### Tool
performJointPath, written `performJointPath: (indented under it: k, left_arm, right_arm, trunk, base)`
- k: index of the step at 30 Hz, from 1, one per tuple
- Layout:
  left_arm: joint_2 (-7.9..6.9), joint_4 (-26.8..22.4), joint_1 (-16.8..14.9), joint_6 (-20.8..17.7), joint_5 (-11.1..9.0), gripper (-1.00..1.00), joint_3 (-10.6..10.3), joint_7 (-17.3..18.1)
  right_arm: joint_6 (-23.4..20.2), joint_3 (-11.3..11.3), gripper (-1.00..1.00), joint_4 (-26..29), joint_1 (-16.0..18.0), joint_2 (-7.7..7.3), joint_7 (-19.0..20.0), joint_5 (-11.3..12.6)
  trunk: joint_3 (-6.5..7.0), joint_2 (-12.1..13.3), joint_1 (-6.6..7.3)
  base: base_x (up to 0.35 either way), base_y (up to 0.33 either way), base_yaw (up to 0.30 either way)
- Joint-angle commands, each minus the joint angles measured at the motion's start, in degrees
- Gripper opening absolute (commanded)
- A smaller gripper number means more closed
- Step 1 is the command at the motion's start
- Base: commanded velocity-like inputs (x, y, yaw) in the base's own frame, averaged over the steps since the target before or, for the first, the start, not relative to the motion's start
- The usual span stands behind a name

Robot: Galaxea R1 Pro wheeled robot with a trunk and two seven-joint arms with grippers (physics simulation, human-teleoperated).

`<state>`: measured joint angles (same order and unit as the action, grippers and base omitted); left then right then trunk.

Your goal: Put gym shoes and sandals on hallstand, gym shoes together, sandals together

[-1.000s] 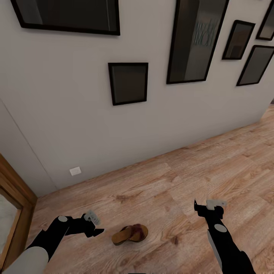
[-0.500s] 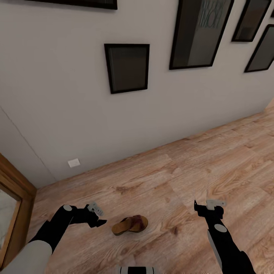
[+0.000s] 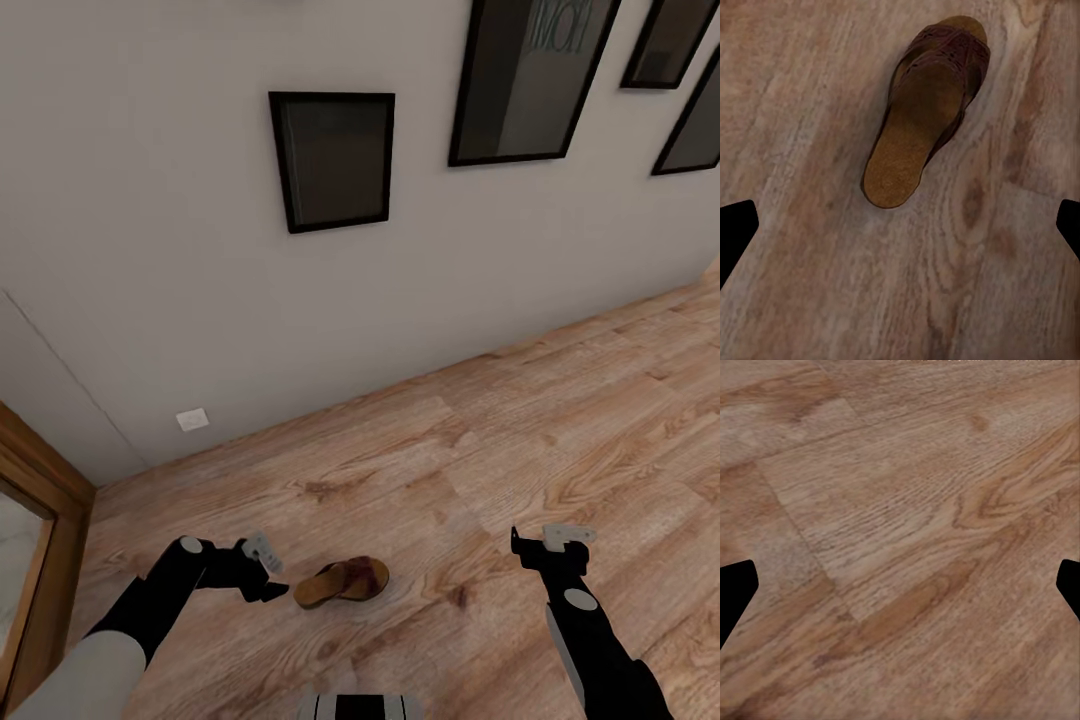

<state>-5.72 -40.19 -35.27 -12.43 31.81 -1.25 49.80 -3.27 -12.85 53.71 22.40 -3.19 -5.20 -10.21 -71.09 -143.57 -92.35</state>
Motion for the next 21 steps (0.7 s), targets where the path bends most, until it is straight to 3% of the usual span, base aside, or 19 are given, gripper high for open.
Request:
performJointPath:
  k: [1,6,14,21]
  left_arm:
    - [-0.02,-0.10,0.08,-0.56,0.04,1.00,-0.20,0.17]
    - [0.06,-0.08,0.31,-0.59,0.02,1.00,-0.30,0.14]
    - [0.13,-0.07,0.55,-0.56,-0.07,1.00,-0.30,0.16]
    - [0.18,0.00,0.69,-0.43,-0.08,1.00,-1.07,0.42]
  right_arm:
    - [-0.34,0.02,1.00,0.08,0.01,-0.03,-0.16,-0.59]
    - [-0.34,0.02,1.00,0.08,0.01,-0.09,-0.16,-0.60]
    - [-0.38,0.06,1.00,0.08,0.01,-0.06,-0.16,-0.60]
    - [-0.42,0.10,1.00,0.08,0.02,-0.06,-0.16,-0.60]
  trunk:
    - [-0.05,-0.02,0.01]
    - [-0.05,-0.02,0.01]
    - [-0.05,-0.02,0.01]
    - [-0.05,-0.02,0.01]
  base:
    - [0.000,0.000,0.000]
    - [0.064,0.000,0.000]
    - [0.243,0.000,0.000]
    - [0.068,0.000,0.000]
